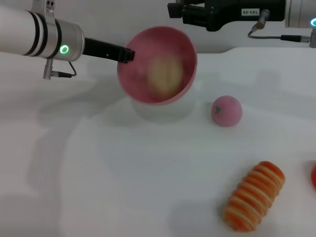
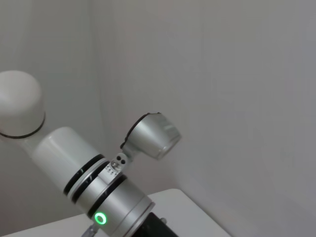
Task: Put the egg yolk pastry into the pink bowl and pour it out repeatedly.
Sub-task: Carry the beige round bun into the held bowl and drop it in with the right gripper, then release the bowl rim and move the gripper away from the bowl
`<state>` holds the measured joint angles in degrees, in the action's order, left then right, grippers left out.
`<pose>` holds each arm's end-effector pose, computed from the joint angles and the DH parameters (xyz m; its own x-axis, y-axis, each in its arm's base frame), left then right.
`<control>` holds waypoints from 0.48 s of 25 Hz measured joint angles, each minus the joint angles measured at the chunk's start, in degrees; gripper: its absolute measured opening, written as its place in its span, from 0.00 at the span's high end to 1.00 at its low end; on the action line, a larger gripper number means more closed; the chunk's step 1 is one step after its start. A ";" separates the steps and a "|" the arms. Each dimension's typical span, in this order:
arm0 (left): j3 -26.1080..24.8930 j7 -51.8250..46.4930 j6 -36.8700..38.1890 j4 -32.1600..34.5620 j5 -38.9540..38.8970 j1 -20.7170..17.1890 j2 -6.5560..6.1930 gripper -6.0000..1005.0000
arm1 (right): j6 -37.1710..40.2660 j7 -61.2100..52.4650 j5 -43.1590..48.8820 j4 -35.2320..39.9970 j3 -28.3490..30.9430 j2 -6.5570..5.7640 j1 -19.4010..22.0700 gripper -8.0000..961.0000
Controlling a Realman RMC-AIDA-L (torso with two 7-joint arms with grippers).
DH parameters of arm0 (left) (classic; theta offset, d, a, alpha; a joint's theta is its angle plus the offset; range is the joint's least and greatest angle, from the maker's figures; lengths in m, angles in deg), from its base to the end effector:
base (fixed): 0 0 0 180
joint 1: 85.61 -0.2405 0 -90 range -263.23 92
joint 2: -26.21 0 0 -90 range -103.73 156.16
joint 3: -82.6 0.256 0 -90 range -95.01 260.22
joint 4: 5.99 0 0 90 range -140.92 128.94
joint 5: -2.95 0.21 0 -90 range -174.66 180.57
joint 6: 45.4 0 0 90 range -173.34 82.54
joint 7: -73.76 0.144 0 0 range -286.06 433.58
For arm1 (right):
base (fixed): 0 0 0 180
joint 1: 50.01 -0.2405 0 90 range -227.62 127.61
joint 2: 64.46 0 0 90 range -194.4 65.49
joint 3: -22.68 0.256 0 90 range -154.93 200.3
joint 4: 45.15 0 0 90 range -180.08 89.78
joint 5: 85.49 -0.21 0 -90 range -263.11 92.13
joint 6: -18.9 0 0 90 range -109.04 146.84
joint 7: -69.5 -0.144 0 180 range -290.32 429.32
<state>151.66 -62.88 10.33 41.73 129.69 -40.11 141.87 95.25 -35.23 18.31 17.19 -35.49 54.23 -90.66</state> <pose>-0.1740 0.4488 -0.0043 0.7070 0.6278 0.3257 0.7041 -0.5811 -0.4082 0.1042 0.4086 0.0406 0.8374 -0.1416 -0.5279 -0.3197 -0.9103 -0.2629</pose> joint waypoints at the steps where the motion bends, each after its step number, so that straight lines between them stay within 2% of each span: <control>1: 0.02 0.02 0.03 -0.01 0.03 -0.07 0.00 0.87 | -0.30 0.08 -0.10 -0.01 0.00 0.02 0.11 0.88; 6: 0.03 -0.01 0.11 0.00 -0.01 -0.17 0.00 0.87 | -1.03 0.20 -0.32 -0.03 0.33 0.06 0.46 0.68; 8: 0.03 -0.05 0.22 0.00 0.00 -0.17 -0.10 0.87 | -1.38 0.78 -0.90 -0.03 0.57 0.06 0.87 0.49; 12: 0.00 -0.10 1.50 0.01 0.29 0.05 -0.34 0.87 | -2.35 6.19 -7.35 1.17 0.79 0.08 4.19 0.49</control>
<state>151.66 -62.98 11.83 41.74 129.99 -40.06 141.53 92.90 -29.03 10.96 18.36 -34.70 54.31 -86.47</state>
